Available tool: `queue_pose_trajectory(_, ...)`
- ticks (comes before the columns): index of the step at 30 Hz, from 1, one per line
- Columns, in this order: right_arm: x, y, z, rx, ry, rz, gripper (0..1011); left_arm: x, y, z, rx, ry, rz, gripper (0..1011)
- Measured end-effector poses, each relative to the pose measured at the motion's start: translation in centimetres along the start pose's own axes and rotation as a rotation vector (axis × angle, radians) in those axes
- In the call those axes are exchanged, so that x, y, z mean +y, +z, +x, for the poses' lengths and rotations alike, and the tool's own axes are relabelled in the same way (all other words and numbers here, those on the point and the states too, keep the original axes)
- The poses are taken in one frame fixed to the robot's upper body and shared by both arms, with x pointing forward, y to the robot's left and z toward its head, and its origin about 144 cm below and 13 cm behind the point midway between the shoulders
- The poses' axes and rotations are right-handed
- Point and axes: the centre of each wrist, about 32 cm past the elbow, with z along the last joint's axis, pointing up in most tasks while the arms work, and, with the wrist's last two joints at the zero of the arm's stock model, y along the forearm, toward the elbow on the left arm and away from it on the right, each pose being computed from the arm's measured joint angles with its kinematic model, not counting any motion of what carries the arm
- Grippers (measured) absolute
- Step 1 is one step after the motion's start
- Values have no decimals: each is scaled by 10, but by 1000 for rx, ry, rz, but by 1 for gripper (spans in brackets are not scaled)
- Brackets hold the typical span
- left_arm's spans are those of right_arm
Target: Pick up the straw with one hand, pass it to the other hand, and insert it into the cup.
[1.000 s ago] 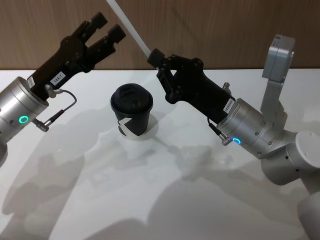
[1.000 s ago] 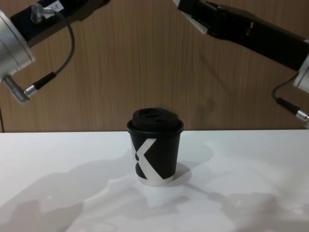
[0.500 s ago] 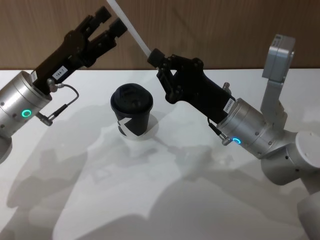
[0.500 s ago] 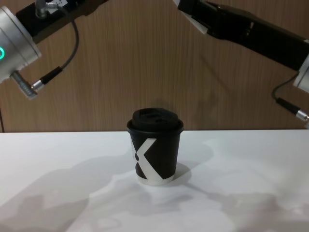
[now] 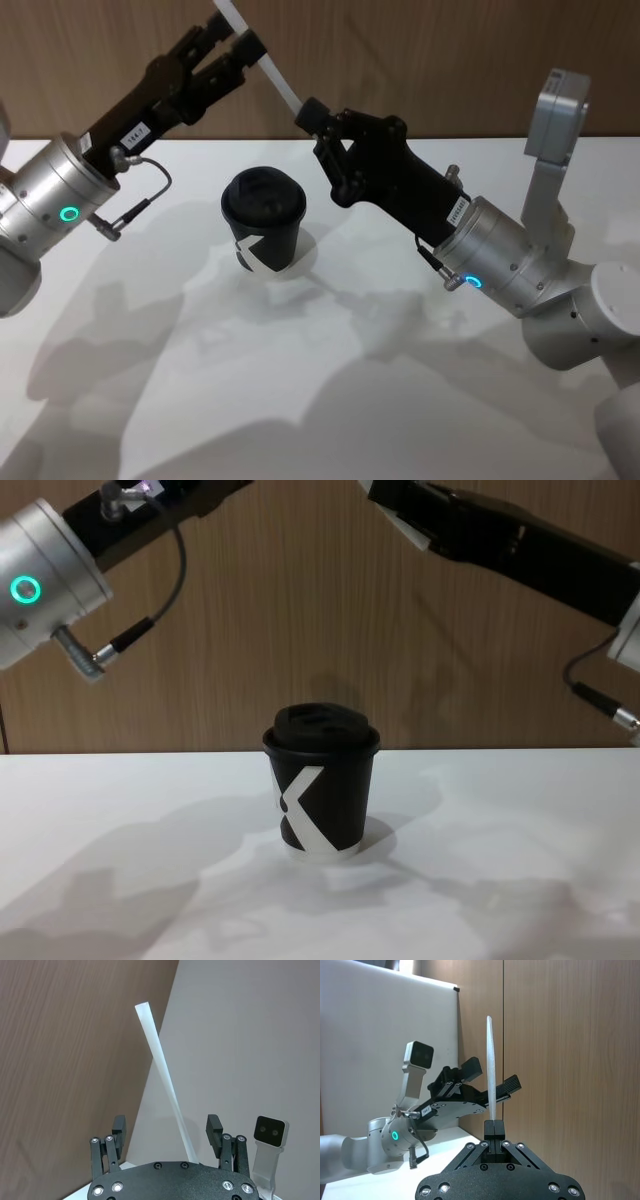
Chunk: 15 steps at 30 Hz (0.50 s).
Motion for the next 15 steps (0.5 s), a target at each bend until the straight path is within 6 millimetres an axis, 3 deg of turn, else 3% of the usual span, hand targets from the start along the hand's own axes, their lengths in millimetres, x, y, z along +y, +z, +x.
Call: queue_pose_trajectory(15,0,0,0,0,0,0,0,-9,-3,6,19,-31,3,1000)
